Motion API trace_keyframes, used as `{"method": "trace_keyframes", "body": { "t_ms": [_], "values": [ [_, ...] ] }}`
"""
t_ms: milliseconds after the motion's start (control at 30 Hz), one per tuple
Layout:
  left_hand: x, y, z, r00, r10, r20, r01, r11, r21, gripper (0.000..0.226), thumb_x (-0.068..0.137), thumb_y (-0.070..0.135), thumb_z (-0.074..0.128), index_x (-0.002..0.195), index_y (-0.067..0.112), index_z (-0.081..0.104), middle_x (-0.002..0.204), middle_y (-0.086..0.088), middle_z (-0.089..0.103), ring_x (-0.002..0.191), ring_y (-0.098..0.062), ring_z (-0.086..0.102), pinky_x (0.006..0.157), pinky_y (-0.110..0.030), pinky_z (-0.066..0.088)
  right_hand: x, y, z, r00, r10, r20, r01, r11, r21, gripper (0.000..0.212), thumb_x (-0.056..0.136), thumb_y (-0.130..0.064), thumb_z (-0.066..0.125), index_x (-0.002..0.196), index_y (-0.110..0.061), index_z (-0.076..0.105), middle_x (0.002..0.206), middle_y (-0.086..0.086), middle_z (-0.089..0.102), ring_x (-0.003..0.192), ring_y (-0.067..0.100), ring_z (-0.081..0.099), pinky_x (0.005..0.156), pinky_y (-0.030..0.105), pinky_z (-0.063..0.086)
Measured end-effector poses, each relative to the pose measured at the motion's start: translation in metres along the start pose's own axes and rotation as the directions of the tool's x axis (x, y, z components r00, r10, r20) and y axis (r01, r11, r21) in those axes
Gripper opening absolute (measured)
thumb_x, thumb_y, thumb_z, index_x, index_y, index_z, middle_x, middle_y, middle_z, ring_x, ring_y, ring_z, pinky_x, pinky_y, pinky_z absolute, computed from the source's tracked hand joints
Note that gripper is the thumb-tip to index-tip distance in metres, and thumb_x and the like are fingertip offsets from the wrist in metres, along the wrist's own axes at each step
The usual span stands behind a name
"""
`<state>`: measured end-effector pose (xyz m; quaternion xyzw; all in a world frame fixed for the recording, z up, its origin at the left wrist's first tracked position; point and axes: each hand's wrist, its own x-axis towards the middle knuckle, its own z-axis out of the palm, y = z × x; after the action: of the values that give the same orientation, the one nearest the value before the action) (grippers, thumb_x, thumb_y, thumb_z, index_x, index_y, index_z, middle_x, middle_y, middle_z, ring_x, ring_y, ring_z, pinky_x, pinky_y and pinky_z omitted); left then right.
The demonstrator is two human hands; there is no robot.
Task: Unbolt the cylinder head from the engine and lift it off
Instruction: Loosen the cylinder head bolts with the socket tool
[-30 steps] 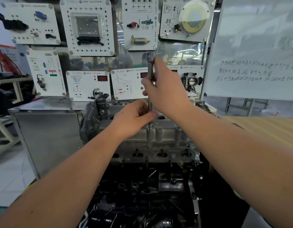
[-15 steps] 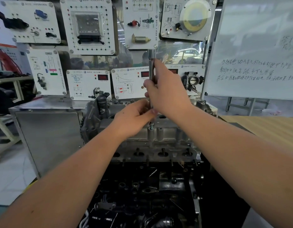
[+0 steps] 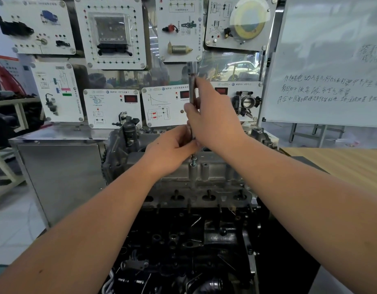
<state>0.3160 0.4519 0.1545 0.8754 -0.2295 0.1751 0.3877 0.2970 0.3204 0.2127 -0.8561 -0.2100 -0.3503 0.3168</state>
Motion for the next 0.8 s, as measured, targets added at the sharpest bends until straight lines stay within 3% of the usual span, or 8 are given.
{"method": "trace_keyframes", "body": {
  "t_ms": [100,133,267,400,467,567,700,800],
  "values": [
    [0.0018,-0.006,-0.0008,0.999,0.015,0.031,-0.017,0.999,0.039,0.011,0.101,0.051,0.047,0.098,0.047,0.058,0.089,0.03,0.07,0.082,0.002,0.068,0.088,-0.043,0.054,0.0017,0.0014,-0.0011,1.0,0.017,0.005,-0.017,1.0,-0.019,0.032,0.101,-0.011,0.048,0.132,-0.004,0.043,0.074,0.004,0.059,0.067,0.024,0.064,0.054,0.031,0.044],
    [0.0024,-0.0075,-0.0022,0.999,0.026,0.042,-0.027,0.999,0.031,0.011,0.104,0.044,0.048,0.1,0.05,0.057,0.09,0.032,0.07,0.082,0.004,0.067,0.088,-0.041,0.053,0.0016,0.0017,-0.0013,1.0,0.02,0.007,-0.02,1.0,-0.016,0.03,0.101,-0.01,0.047,0.129,-0.004,0.043,0.071,0.003,0.057,0.064,0.023,0.064,0.051,0.03,0.044],
    [0.0026,-0.0098,-0.0044,0.997,0.05,0.058,-0.047,0.998,-0.049,0.012,0.102,0.038,0.053,0.111,0.036,0.061,0.093,0.017,0.076,0.088,-0.01,0.072,0.088,-0.052,0.057,0.0007,0.0009,-0.0006,1.0,0.022,-0.009,-0.022,1.0,0.017,0.016,0.097,-0.01,0.05,0.11,-0.013,0.042,0.071,0.005,0.059,0.058,0.023,0.059,0.05,0.032,0.046],
    [0.0007,-0.0072,-0.002,0.999,0.019,0.026,-0.016,0.995,-0.098,0.045,0.082,0.063,0.054,0.11,0.029,0.059,0.091,0.01,0.076,0.091,-0.02,0.073,0.089,-0.055,0.056,0.003,-0.0023,-0.0038,1.0,-0.013,-0.016,0.014,1.0,0.01,0.044,0.098,-0.023,0.061,0.137,-0.013,0.043,0.089,0.008,0.07,0.069,0.024,0.067,0.064,0.038,0.056],
    [0.0021,-0.009,-0.0016,0.999,0.012,0.04,-0.01,0.999,-0.045,0.053,0.077,0.072,0.045,0.112,0.034,0.057,0.092,0.014,0.075,0.091,-0.016,0.072,0.091,-0.052,0.055,0.0057,-0.0019,-0.0052,1.0,-0.003,-0.005,0.004,1.0,0.015,0.035,0.099,-0.019,0.057,0.131,-0.01,0.045,0.09,0.011,0.071,0.072,0.027,0.07,0.067,0.044,0.059],
    [0.0024,-0.0079,-0.0032,0.995,0.02,0.101,-0.022,0.999,0.024,0.042,0.085,0.071,0.034,0.111,0.045,0.056,0.096,0.025,0.072,0.093,-0.011,0.069,0.092,-0.05,0.054,0.0061,-0.0011,-0.0047,0.999,0.009,0.043,-0.012,0.998,0.06,0.018,0.101,-0.012,0.048,0.118,-0.008,0.042,0.091,0.016,0.07,0.074,0.033,0.072,0.065,0.051,0.059],
    [0.0022,-0.0085,-0.0083,0.992,0.034,0.125,-0.034,0.999,-0.002,0.03,0.102,0.051,0.044,0.105,0.032,0.067,0.099,0.001,0.076,0.096,-0.034,0.069,0.091,-0.057,0.054,0.0034,-0.0023,-0.0047,0.997,-0.02,0.076,0.014,0.997,0.075,0.021,0.104,-0.014,0.044,0.124,-0.008,0.041,0.091,0.017,0.071,0.073,0.033,0.072,0.066,0.052,0.059],
    [0.0018,-0.0068,-0.0077,0.995,0.029,0.098,-0.025,0.999,-0.039,0.024,0.102,0.043,0.052,0.107,0.025,0.066,0.093,0.016,0.076,0.093,-0.028,0.072,0.087,-0.057,0.056,0.0051,-0.0046,-0.0052,0.998,-0.045,0.037,0.044,0.999,0.017,0.026,0.103,-0.024,0.052,0.125,-0.011,0.046,0.088,0.011,0.07,0.073,0.028,0.071,0.067,0.046,0.059]
  ]
}}
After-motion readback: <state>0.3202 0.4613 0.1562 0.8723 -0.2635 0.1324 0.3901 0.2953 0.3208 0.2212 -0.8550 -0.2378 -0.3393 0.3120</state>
